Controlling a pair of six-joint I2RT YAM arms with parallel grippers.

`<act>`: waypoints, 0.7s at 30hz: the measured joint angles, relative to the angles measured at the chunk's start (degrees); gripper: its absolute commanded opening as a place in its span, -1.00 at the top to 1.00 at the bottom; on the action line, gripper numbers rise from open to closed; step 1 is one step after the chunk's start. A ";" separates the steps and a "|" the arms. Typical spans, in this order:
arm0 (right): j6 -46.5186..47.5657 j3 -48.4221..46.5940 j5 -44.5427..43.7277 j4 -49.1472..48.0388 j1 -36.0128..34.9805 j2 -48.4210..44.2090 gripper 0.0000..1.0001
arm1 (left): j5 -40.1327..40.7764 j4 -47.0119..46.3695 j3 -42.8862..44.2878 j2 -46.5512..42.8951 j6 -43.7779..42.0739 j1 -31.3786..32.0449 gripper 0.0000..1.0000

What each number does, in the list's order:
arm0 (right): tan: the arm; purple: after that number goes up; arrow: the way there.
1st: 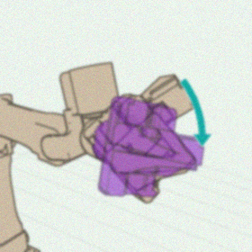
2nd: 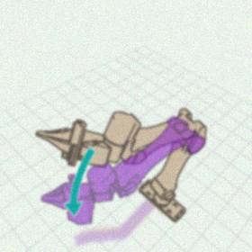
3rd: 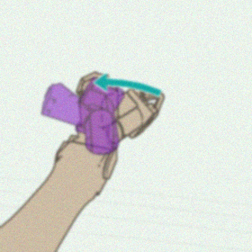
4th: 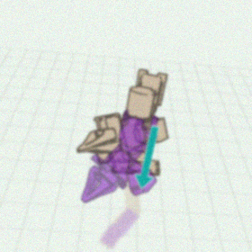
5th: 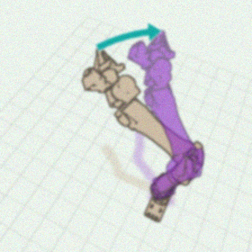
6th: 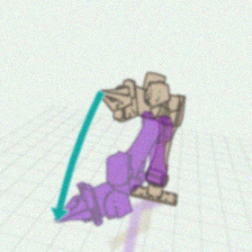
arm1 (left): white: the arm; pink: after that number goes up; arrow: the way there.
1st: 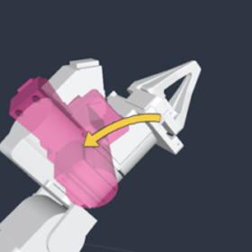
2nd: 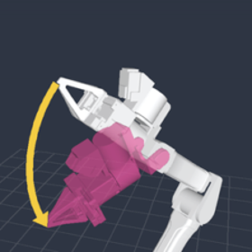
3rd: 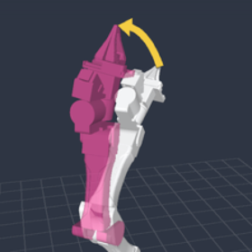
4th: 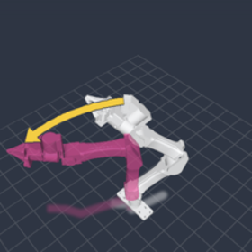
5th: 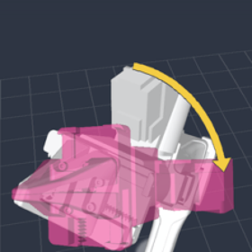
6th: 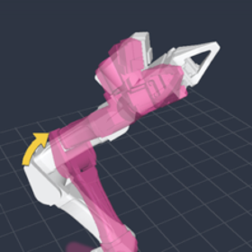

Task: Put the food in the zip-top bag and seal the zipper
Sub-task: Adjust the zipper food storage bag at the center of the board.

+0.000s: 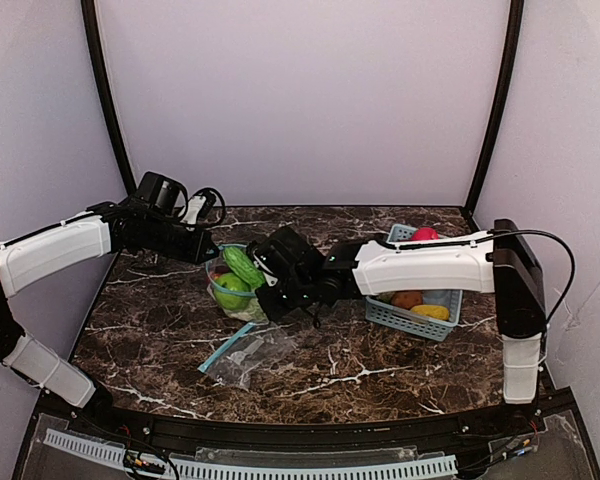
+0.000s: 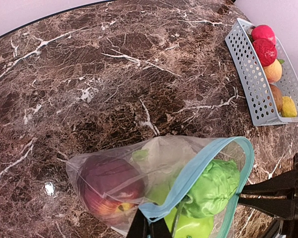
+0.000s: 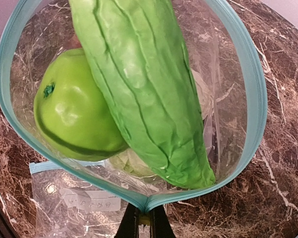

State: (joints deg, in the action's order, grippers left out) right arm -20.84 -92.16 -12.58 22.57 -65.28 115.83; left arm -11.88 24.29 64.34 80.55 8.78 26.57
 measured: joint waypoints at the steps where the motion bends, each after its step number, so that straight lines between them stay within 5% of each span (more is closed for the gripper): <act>1: 0.55 -0.09 -0.07 0.17 0.00 0.00 1.00 | 0.04 0.00 0.00 0.00 0.00 0.00 0.99; 21: 6.49 0.46 6.75 14.62 1.90 -10.29 1.00 | -4.26 -0.90 -0.13 0.00 -0.37 0.07 0.89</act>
State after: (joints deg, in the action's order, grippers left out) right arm -14.35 -91.70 -5.82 37.19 -63.37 105.54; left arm -16.14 23.40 64.20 80.55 8.40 26.63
